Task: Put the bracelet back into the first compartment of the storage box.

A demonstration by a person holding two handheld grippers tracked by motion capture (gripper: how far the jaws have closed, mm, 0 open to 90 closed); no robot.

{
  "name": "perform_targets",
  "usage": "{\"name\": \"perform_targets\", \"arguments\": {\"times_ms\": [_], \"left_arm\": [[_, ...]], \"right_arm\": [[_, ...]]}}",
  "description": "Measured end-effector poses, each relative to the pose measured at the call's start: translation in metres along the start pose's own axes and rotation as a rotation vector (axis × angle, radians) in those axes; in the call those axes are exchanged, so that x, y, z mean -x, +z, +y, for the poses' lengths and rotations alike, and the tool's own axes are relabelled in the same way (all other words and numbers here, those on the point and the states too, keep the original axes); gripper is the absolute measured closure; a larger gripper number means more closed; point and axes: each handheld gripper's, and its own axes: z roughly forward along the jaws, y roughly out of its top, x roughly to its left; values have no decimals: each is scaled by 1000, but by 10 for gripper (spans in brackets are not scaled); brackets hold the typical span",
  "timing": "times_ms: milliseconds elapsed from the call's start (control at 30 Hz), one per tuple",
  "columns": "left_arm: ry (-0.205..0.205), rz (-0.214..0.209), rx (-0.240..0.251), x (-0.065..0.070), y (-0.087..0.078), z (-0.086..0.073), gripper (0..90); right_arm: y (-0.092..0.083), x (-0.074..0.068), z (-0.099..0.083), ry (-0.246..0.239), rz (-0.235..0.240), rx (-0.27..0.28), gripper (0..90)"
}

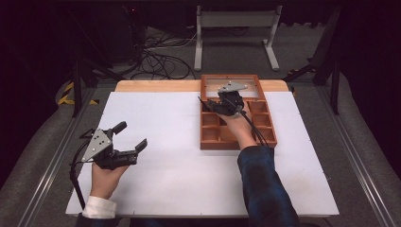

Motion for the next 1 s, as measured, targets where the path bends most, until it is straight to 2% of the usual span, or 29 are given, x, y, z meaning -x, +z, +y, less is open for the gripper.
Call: {"name": "perform_targets", "arguments": {"times_ms": [133,267,467,700,867,1000], "left_arm": [[2,0,-1,0,1,0,57],[1,1,-5,0,1,0,57],[1,0,-6,1,1,-1,57],[0,0,-2,2,1,0,57],[2,-3,-5,3,1,0,58],[4,-3,-5,3,2,1,58]], "right_arm": [[-6,2,-1,25,15,14,398],[-14,1,0,14,20,48,367],[-25,2,-4,27,27,42,308],[-42,-4,-6,38,67,80,271],[-51,-6,-7,30,70,83,256],[-57,-7,-12,41,77,88,240]]}}
